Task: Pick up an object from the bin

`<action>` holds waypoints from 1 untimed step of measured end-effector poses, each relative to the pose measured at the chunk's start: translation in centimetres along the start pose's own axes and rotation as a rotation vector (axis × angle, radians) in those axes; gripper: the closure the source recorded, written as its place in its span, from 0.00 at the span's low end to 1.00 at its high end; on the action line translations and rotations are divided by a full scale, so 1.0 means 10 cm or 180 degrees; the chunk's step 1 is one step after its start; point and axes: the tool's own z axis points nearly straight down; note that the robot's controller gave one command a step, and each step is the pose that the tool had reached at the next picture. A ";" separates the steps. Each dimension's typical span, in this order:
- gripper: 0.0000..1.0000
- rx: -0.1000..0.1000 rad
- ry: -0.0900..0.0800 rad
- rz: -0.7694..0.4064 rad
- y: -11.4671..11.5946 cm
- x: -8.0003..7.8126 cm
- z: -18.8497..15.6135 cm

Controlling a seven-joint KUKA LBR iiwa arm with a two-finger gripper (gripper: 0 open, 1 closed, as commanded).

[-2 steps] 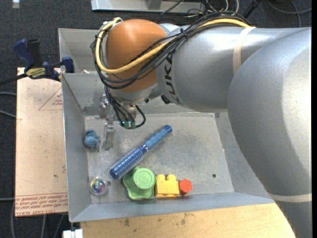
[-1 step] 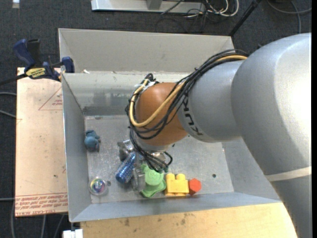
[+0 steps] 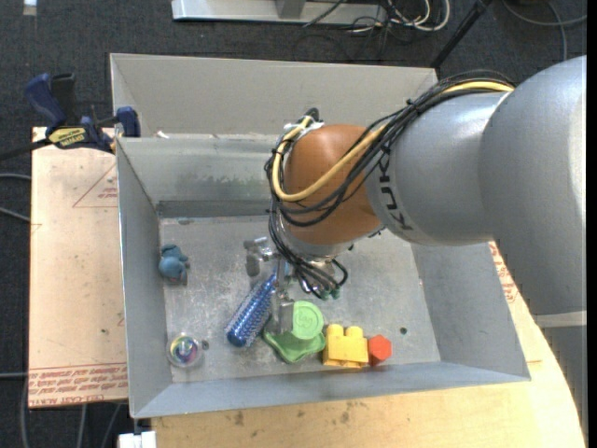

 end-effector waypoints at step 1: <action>0.00 0.0002 0.0008 -0.0655 -0.52 -0.08 0.01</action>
Offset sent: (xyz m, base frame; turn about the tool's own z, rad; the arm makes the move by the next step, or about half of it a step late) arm 0.0188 -0.0464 -0.0012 -0.2112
